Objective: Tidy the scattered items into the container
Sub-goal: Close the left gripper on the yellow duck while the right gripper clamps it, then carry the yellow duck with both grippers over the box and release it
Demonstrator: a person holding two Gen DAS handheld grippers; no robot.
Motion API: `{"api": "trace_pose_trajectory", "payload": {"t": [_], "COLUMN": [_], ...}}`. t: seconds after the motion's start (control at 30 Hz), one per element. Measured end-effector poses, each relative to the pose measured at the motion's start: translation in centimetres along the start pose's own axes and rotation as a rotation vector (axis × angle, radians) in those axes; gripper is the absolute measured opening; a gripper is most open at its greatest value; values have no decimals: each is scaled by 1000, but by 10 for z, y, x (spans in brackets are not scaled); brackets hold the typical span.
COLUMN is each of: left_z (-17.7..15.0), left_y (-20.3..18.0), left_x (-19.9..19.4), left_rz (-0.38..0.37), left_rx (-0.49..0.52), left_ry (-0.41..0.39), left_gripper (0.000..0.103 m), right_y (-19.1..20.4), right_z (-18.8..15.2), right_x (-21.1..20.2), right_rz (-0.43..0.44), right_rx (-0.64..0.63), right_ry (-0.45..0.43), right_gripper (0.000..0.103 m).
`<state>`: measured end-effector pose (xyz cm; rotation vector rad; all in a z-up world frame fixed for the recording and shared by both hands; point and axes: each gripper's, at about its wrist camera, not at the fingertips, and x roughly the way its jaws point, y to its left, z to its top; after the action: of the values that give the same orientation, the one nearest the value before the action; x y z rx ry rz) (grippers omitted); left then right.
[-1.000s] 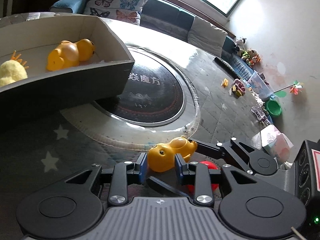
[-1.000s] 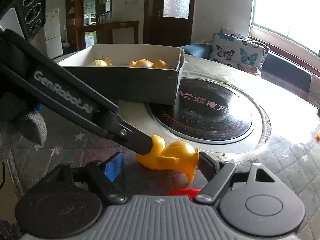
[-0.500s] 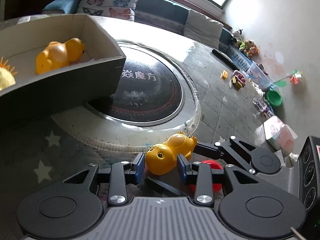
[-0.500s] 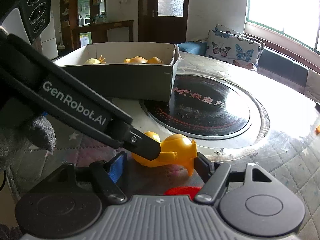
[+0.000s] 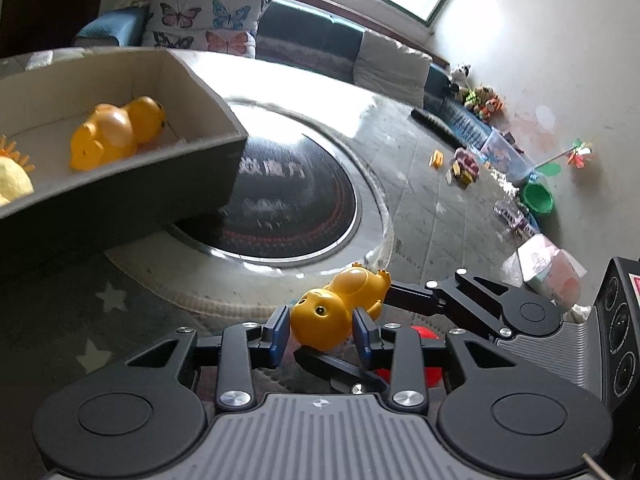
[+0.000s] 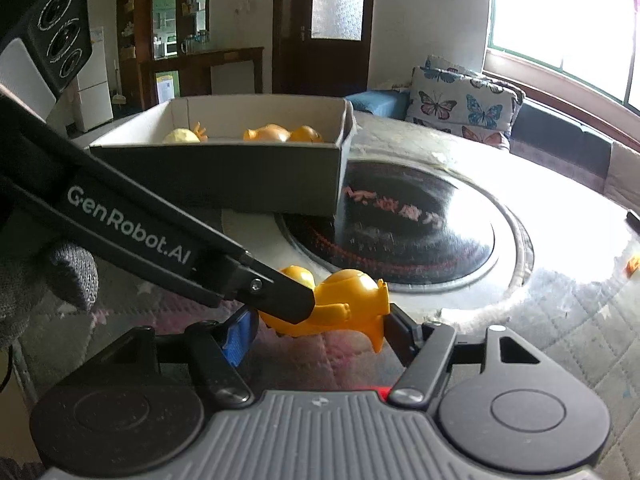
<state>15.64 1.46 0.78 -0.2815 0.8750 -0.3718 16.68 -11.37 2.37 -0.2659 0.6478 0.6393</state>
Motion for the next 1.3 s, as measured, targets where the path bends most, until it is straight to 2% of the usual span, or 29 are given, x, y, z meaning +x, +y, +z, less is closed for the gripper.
{"api": "trace_pose_trajectory", "payload": {"t": [0.3, 0.53, 0.7, 0.93, 1.1, 1.3], "left_z": [25, 61, 85, 96, 96, 96], "left_y": [17, 39, 68, 102, 111, 111], "left_x": [-39, -55, -47, -23, -14, -14], "left_rz": [44, 97, 118, 121, 122, 128], "left_rx": [-2, 15, -22, -97, -121, -133], "left_ry": [-111, -164, -155, -98, -76, -78], "left_gripper": [36, 36, 36, 36, 36, 36], "right_y": [17, 27, 28, 29, 29, 33], "right_z": [45, 93, 121, 132, 124, 122], "right_x": [4, 29, 61, 107, 121, 117], "right_rz": [25, 50, 74, 98, 113, 104], "right_rx": [-51, -63, -72, -101, -90, -92], "right_ry": [-87, -148, -144, -77, -38, -41], "right_gripper": [69, 69, 69, 69, 70, 70]}}
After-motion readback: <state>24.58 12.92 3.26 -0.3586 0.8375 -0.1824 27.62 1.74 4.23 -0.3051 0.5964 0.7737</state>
